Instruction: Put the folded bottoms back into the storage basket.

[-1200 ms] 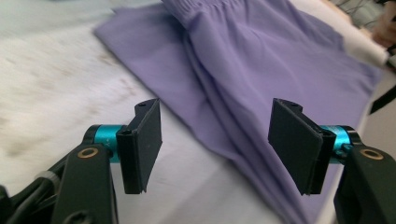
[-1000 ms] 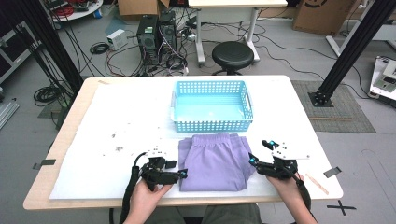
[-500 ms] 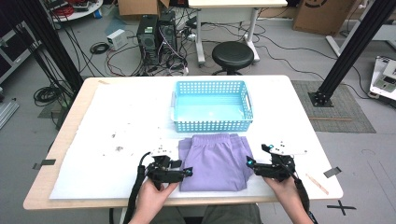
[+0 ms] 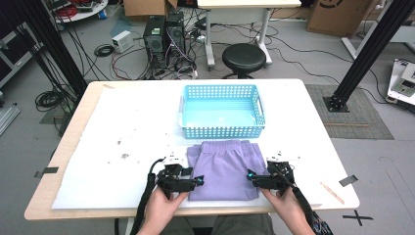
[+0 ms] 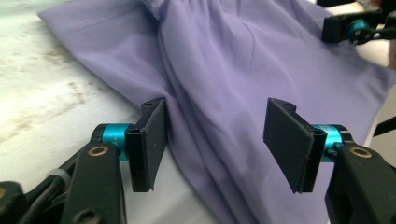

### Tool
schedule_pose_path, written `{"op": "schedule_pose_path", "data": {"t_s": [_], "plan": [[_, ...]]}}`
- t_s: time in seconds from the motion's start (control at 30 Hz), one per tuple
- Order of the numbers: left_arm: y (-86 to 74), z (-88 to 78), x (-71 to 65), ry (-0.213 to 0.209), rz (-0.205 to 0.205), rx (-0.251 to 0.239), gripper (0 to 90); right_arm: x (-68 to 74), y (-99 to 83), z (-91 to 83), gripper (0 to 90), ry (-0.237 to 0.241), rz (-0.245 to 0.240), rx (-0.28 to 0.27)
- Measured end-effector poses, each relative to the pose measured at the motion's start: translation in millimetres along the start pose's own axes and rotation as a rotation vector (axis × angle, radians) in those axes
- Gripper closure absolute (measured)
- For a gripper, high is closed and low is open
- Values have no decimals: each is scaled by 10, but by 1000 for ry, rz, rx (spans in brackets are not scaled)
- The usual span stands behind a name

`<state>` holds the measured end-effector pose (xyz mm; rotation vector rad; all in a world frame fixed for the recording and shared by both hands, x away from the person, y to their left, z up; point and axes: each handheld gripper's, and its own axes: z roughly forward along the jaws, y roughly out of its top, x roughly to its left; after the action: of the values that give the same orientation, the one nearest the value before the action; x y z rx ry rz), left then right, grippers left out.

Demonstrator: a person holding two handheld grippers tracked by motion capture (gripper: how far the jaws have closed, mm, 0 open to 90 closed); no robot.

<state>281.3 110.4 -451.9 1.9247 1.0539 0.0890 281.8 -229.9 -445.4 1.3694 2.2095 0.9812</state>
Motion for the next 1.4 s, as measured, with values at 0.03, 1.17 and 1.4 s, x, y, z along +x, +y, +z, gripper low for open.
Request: {"op": "schedule_pose_path", "data": {"t_s": [0.03, 1.17, 1.4], "plan": [[5, -7, 2, 7, 3, 6, 396, -12, -6, 2, 170, -10, 3, 11], [75, 148, -78, 52, 11, -2, 581, 197, 37, 67, 590, 71, -17, 43], [88, 183, -88, 38, 25, 8, 749, 202, 50, 86, 820, 137, -28, 42]]}}
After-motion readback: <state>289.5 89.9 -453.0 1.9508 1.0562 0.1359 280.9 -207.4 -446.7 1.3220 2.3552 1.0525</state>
